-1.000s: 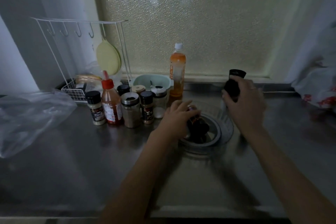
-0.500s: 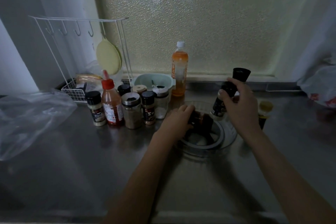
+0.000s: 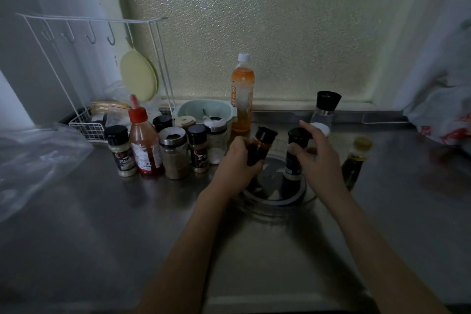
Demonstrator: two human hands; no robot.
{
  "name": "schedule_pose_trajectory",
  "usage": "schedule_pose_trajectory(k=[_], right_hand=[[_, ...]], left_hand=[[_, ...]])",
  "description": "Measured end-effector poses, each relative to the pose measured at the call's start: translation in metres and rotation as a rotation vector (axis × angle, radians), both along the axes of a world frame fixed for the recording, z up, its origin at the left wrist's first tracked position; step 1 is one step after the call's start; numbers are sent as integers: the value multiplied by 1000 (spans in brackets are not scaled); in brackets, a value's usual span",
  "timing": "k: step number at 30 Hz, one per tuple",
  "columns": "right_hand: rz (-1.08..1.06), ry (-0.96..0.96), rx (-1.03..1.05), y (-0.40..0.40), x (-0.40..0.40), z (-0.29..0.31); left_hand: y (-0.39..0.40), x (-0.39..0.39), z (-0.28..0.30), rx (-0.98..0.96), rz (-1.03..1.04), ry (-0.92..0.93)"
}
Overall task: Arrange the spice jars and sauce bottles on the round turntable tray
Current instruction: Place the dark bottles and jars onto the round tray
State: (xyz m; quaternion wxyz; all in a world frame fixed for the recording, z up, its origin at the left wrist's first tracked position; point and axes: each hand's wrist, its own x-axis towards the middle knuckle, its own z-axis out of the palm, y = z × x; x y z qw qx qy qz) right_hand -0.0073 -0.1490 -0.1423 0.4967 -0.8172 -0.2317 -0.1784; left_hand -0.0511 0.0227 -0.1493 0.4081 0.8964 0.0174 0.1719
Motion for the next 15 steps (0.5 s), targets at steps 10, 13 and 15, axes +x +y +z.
schedule_pose_trajectory(k=[10,13,15], right_hand=[[-519,-24,142,-53,32,-32],[-472,-31,201,-48,26,-32],[-470,-97,341,-43,19,-24]], left_hand=[[3,4,-3,-40,3,13],[3,6,-7,-27,9,-11],[2,7,-7,-8,38,-62]])
